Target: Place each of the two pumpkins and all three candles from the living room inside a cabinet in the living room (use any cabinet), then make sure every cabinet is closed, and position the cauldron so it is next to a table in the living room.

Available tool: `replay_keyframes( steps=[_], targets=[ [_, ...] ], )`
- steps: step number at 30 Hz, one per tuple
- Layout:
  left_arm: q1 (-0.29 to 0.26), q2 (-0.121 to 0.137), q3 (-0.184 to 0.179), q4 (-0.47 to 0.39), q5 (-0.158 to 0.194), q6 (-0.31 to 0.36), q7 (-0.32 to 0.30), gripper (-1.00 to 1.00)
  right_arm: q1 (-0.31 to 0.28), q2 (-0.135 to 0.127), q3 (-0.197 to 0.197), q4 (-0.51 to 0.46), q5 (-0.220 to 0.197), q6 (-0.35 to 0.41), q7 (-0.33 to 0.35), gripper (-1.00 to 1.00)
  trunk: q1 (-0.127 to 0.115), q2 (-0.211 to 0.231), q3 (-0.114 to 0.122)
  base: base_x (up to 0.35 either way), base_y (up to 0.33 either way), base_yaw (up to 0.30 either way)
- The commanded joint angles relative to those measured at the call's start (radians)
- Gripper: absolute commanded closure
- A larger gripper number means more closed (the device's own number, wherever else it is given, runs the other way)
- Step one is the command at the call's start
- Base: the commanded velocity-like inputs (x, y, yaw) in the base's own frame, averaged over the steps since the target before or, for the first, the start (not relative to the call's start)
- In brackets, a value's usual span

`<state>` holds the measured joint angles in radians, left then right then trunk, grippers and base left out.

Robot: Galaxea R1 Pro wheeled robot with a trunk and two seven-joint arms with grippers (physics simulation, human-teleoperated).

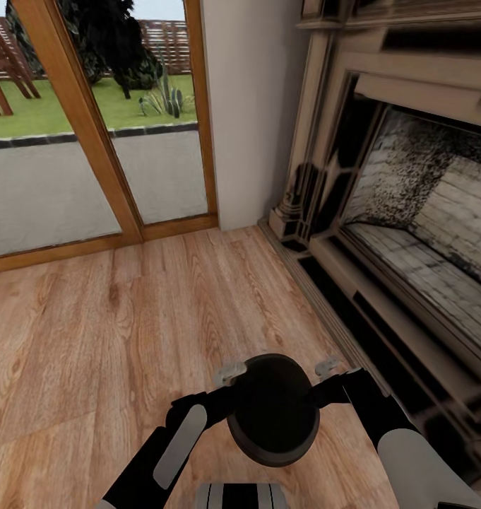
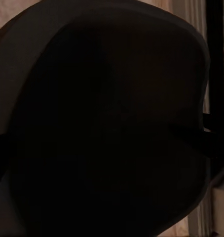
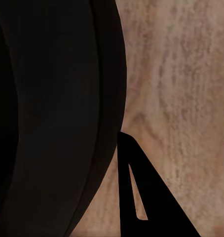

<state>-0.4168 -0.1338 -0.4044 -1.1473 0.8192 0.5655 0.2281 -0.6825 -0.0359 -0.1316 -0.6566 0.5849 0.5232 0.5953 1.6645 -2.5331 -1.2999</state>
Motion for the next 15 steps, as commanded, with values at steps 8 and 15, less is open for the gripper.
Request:
replay_keyframes(
  steps=[8, 15],
  targets=[
    [0.0, 0.005, -0.001, 0.007, 0.006, 0.001, 0.02, -1.0, 0.0, 0.001, -0.005, -0.001, 0.013, 0.001, 0.01, 1.0, 0.0, 0.0, -0.001, 0.0, 0.0, 0.0],
    [0.0, 0.005, -0.001, 0.007, 0.006, 0.001, 0.081, -1.0, 0.0, -0.001, -0.005, -0.001, 0.013, 0.001, 0.011, 1.0, 0.0, 0.0, -0.001, 0.0, 0.0, 0.0]
  ],
)
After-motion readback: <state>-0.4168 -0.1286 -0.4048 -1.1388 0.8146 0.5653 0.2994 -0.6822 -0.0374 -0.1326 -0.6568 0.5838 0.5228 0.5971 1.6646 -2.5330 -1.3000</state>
